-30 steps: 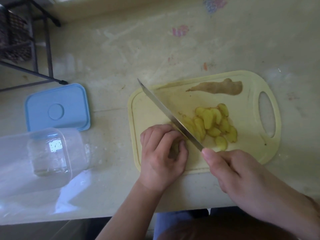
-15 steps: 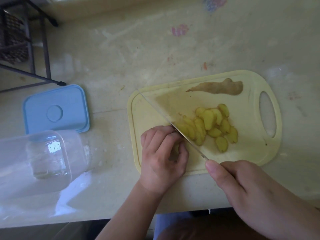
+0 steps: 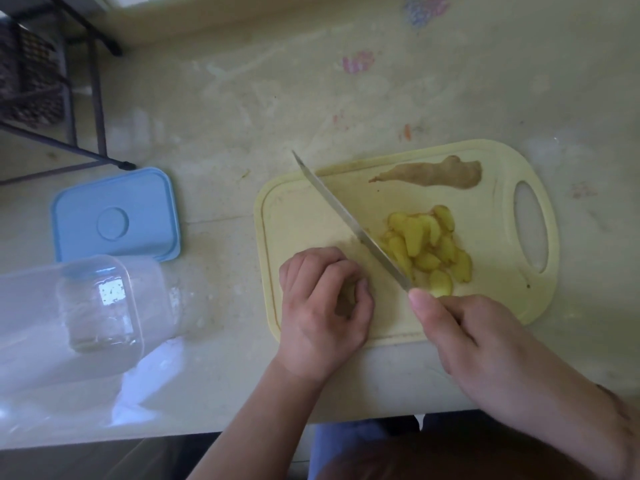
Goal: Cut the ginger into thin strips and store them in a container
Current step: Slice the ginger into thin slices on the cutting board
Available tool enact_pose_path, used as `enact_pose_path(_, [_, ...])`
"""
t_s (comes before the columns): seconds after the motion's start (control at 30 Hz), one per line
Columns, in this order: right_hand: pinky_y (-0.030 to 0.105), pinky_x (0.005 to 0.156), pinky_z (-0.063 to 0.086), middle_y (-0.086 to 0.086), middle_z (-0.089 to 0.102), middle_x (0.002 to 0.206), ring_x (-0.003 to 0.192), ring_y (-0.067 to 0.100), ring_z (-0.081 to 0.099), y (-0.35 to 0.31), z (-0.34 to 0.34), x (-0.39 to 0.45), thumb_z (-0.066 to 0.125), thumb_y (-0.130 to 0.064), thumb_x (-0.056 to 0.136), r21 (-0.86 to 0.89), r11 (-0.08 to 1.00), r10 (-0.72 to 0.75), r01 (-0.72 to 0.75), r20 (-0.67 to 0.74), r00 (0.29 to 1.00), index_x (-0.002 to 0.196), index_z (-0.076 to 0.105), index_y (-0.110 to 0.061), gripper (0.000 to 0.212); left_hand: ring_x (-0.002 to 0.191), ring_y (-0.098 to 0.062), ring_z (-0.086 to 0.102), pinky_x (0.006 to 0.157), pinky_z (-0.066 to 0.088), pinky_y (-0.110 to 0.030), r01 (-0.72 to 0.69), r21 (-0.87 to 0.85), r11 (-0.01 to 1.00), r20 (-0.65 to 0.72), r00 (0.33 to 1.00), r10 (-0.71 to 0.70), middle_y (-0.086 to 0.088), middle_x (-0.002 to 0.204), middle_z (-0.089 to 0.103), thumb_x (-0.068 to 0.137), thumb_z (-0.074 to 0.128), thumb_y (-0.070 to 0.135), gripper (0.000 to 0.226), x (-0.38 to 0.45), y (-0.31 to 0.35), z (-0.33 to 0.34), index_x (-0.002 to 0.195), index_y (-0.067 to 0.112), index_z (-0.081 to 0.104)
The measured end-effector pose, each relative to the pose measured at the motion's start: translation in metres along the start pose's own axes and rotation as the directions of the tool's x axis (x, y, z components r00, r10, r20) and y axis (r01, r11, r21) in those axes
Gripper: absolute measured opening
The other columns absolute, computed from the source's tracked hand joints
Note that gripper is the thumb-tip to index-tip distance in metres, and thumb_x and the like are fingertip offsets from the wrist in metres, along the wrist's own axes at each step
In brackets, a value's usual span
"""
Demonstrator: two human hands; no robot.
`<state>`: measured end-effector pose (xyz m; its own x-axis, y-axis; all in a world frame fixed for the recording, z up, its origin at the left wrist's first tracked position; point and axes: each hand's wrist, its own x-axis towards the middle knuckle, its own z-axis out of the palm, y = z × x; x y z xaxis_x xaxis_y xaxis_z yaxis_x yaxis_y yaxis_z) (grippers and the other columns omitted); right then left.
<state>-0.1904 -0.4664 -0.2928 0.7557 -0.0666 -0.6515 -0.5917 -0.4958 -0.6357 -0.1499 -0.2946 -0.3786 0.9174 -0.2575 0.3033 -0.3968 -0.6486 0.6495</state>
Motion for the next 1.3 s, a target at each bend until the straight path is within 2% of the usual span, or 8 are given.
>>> enact_pose_path(0.07, [0.026, 0.051, 0.038, -0.002, 0.045, 0.045, 0.042, 0.009, 0.042, 0.005, -0.005, -0.007, 0.011, -0.106, 0.061, -0.009, 1.0, 0.021, -0.021, 0.027, 0.999, 0.064, 0.054, -0.033, 0.085, 0.084, -0.027, 0.064, 0.079, 0.048, -0.042, 0.0, 0.0, 1.0, -0.011, 1.0, 0.0, -0.008, 0.09, 0.066, 0.075, 0.077, 0.002, 0.008, 0.0, 0.0, 0.0, 0.08, 0.003, 0.071])
enact_pose_path(0.2, [0.028, 0.052, 0.037, -0.001, 0.043, 0.048, 0.044, 0.008, 0.042, 0.005, -0.005, -0.018, 0.01, -0.107, 0.058, -0.043, 0.999, 0.036, -0.033, 0.093, 0.995, 0.071, 0.051, -0.023, 0.094, 0.086, -0.026, 0.065, 0.08, 0.049, -0.041, -0.003, -0.018, 1.0, -0.012, 1.0, 0.003, -0.007, 0.09, 0.069, 0.074, 0.076, 0.0, 0.008, 0.0, 0.001, -0.001, 0.081, 0.003, 0.072])
enact_pose_path(0.53, [0.039, 0.061, 0.045, 0.003, 0.045, 0.05, 0.048, 0.012, 0.048, 0.005, -0.009, -0.027, 0.007, -0.109, 0.057, -0.089, 0.995, 0.063, -0.055, 0.081, 0.995, 0.076, 0.05, -0.017, 0.103, 0.087, -0.026, 0.066, 0.08, 0.049, -0.041, -0.004, -0.024, 1.0, -0.016, 1.0, 0.004, -0.008, 0.091, 0.07, 0.074, 0.079, -0.001, 0.01, 0.001, -0.001, 0.0, 0.081, 0.001, 0.073])
enact_pose_path(0.8, [0.034, 0.06, 0.045, 0.004, 0.054, 0.053, 0.053, 0.016, 0.056, 0.004, -0.007, -0.028, 0.006, -0.109, 0.055, -0.125, 0.99, 0.072, -0.064, 0.053, 0.996, 0.075, 0.054, -0.023, 0.101, 0.087, -0.024, 0.064, 0.079, 0.05, -0.041, -0.007, -0.034, 0.999, -0.03, 1.0, 0.006, -0.007, 0.091, 0.069, 0.072, 0.08, -0.002, 0.012, 0.0, -0.002, 0.0, 0.08, 0.001, 0.072])
enact_pose_path(0.9, [0.031, 0.06, 0.043, -0.004, 0.052, 0.051, 0.054, 0.011, 0.055, 0.002, -0.008, -0.03, 0.005, -0.108, 0.055, -0.132, 0.989, 0.076, -0.07, 0.042, 0.996, 0.071, 0.054, -0.025, 0.098, 0.089, -0.022, 0.062, 0.08, 0.049, -0.04, -0.01, -0.041, 0.999, -0.028, 1.0, 0.009, -0.007, 0.09, 0.069, 0.072, 0.08, -0.001, 0.012, 0.0, -0.002, 0.0, 0.08, 0.002, 0.071])
enact_pose_path(1.1, [0.023, 0.055, 0.038, -0.004, 0.048, 0.048, 0.053, 0.01, 0.053, -0.007, -0.011, -0.029, 0.002, -0.108, 0.051, -0.128, 0.988, 0.098, -0.086, 0.089, 0.991, 0.076, 0.052, -0.024, 0.101, 0.09, -0.021, 0.061, 0.081, 0.048, -0.038, -0.019, -0.053, 0.998, -0.038, 0.999, 0.017, -0.002, 0.096, 0.065, 0.072, 0.08, -0.002, 0.015, 0.0, -0.003, 0.0, 0.082, 0.002, 0.071])
enact_pose_path(1.2, [0.023, 0.06, 0.041, -0.007, 0.052, 0.052, 0.059, 0.009, 0.056, -0.007, -0.009, -0.028, -0.003, -0.109, 0.048, -0.143, 0.984, 0.114, -0.102, 0.077, 0.99, 0.082, 0.055, -0.026, 0.107, 0.09, -0.021, 0.061, 0.081, 0.048, -0.037, -0.019, -0.046, 0.999, -0.036, 0.999, 0.017, -0.004, 0.094, 0.066, 0.071, 0.081, -0.002, 0.015, 0.0, -0.002, 0.0, 0.082, 0.001, 0.071])
enact_pose_path(1.3, [0.025, 0.063, 0.041, -0.008, 0.053, 0.055, 0.06, 0.012, 0.054, -0.007, -0.005, -0.023, -0.003, -0.108, 0.05, -0.136, 0.987, 0.099, -0.088, 0.074, 0.992, 0.079, 0.055, -0.033, 0.099, 0.089, -0.021, 0.062, 0.08, 0.049, -0.038, -0.016, -0.038, 0.999, -0.033, 0.999, 0.015, -0.005, 0.091, 0.068, 0.072, 0.079, -0.002, 0.012, 0.001, -0.002, 0.0, 0.08, 0.002, 0.072])
